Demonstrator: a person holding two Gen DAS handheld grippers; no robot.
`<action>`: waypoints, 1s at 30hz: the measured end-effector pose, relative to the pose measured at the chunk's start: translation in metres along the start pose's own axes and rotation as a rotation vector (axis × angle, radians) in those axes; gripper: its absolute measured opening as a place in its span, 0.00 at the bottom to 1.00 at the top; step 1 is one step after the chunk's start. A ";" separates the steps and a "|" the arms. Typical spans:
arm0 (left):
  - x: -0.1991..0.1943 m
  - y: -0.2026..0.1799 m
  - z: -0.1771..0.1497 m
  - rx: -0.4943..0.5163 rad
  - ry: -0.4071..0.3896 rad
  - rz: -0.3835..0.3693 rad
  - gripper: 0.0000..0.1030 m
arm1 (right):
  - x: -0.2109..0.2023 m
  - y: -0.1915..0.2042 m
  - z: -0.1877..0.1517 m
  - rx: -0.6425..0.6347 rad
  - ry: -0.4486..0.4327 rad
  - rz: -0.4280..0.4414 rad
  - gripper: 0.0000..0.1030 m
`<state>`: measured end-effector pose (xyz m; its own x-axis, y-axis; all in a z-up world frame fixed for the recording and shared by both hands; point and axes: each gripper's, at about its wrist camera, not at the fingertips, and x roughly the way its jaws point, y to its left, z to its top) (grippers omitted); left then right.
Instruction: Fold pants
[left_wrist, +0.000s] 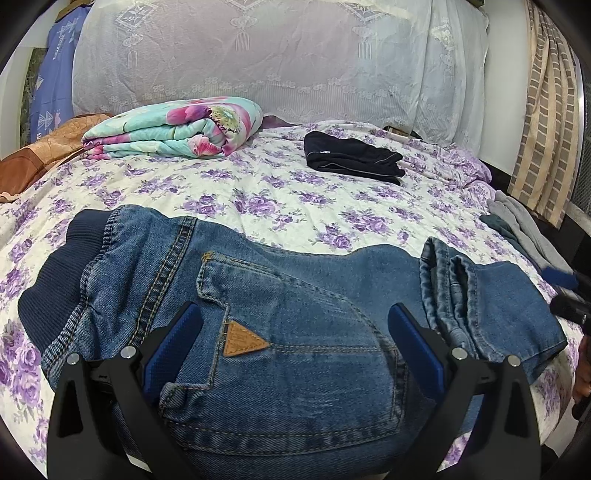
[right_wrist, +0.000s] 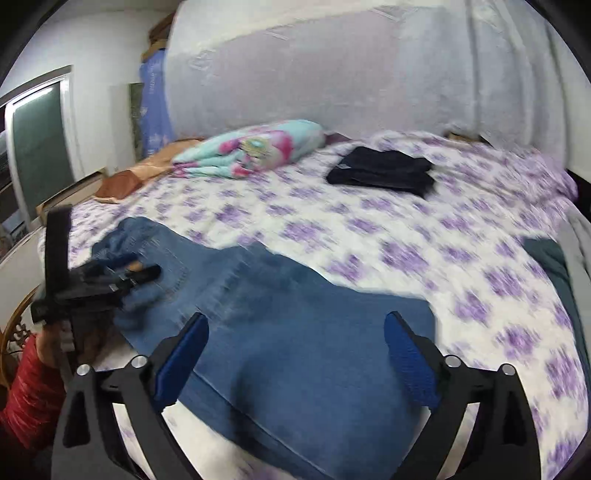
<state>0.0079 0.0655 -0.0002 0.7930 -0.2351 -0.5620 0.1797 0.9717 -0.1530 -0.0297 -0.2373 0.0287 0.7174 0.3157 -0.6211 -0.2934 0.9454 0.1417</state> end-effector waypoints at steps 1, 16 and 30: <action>0.000 0.000 0.000 0.001 0.001 0.002 0.96 | 0.010 -0.005 -0.010 0.008 0.056 0.020 0.94; 0.006 -0.005 0.000 0.035 0.030 0.057 0.96 | 0.040 0.000 -0.004 -0.123 0.065 -0.075 0.97; -0.051 0.019 -0.004 -0.076 -0.017 0.076 0.96 | 0.040 0.000 -0.012 -0.118 0.040 -0.062 0.97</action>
<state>-0.0311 0.0955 0.0226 0.8124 -0.1594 -0.5609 0.0744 0.9824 -0.1714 -0.0085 -0.2257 -0.0055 0.7111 0.2512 -0.6566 -0.3234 0.9462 0.0117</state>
